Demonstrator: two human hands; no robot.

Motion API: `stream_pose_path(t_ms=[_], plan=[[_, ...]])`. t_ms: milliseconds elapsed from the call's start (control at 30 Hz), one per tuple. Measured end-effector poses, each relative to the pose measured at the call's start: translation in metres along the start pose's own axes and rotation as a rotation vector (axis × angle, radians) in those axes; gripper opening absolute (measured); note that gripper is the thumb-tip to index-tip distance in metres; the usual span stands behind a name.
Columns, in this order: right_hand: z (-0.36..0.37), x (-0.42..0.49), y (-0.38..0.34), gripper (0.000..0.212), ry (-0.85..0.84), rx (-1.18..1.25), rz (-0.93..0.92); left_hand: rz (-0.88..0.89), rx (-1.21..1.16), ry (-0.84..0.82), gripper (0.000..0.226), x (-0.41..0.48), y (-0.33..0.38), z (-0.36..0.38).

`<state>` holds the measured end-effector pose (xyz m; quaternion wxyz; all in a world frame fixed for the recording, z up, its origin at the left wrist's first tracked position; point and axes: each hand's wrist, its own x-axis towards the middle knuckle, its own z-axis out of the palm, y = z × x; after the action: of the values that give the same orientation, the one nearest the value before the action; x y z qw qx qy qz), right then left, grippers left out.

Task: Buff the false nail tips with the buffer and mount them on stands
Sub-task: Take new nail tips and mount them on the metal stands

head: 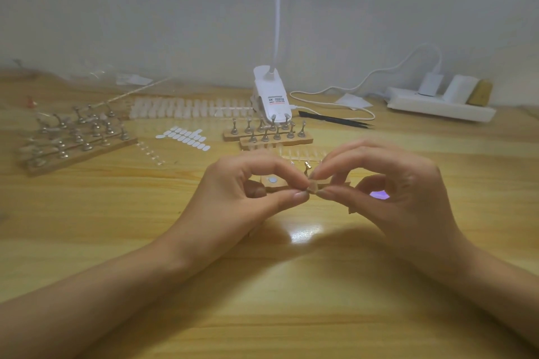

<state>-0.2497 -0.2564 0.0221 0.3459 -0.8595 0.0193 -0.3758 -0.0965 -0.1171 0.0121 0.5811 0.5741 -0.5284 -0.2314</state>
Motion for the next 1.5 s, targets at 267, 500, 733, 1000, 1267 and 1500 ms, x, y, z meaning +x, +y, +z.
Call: stream_pose_path(t_ms=[267,500,733,1000,1267,1500], plan=[[0.002,0.0,-0.002,0.011,0.003,0.0,-0.001,-0.033,-0.027,0.0,0.014,0.001,-0.001,-0.001],[0.005,0.0,-0.004,0.009,0.022,0.047,0.023,-0.065,-0.082,-0.013,0.01,0.002,0.001,-0.001],[0.013,-0.003,-0.004,0.007,0.033,0.215,0.121,-0.097,-0.136,-0.024,0.016,0.003,-0.001,-0.003],[0.012,0.002,-0.003,0.026,-0.099,0.595,0.441,-0.037,-0.093,0.003,0.007,0.003,-0.001,-0.001],[0.018,0.001,-0.005,0.018,-0.149,0.73,0.551,0.062,-0.079,-0.011,0.01,0.002,-0.001,0.002],[0.019,-0.001,-0.004,0.025,-0.176,0.781,0.565,0.13,0.0,-0.035,0.007,0.002,-0.004,0.003]])
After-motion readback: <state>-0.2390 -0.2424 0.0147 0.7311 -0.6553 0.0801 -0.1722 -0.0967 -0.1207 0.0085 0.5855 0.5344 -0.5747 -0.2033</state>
